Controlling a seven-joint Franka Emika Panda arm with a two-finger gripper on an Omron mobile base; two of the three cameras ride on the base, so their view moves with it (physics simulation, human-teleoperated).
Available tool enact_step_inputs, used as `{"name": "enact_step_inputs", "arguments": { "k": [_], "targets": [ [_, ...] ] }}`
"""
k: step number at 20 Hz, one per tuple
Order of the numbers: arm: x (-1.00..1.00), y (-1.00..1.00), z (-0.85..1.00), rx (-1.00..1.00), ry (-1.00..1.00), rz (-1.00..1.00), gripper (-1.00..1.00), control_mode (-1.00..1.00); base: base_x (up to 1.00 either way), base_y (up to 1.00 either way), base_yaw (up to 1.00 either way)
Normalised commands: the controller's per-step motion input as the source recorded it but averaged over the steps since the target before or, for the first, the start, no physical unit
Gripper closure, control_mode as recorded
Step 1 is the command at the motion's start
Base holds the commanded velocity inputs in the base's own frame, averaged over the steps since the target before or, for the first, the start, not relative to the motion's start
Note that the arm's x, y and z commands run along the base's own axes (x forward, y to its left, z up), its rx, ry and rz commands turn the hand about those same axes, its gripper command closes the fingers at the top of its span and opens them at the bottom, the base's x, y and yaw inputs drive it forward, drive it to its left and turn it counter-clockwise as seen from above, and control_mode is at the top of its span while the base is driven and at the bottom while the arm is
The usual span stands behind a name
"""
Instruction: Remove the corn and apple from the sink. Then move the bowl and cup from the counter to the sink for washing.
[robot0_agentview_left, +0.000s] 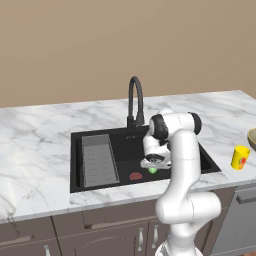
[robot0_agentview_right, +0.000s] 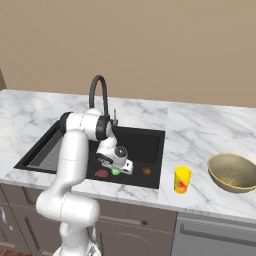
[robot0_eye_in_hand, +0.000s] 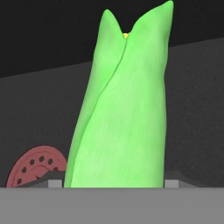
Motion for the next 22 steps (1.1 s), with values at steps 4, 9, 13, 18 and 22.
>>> {"name": "enact_step_inputs", "arguments": {
  "k": [4,9,13,18,22],
  "targets": [
    [-0.01,-0.05,0.18,0.0,-0.01,0.0,1.0,-1.0,0.0,0.0,0.0],
    [0.0,-0.1,0.21,0.0,-0.01,0.0,1.0,-1.0,0.0,0.0,0.0],
    [-0.05,-0.15,0.24,0.01,0.0,0.0,1.0,-1.0,0.0,0.0,0.0],
    [-0.12,-0.15,0.23,0.02,0.0,0.0,1.0,-1.0,0.0,0.0,0.0],
    [-0.11,-0.11,0.27,0.03,0.0,0.0,1.0,-1.0,0.0,0.0,0.0]
  ]
}}
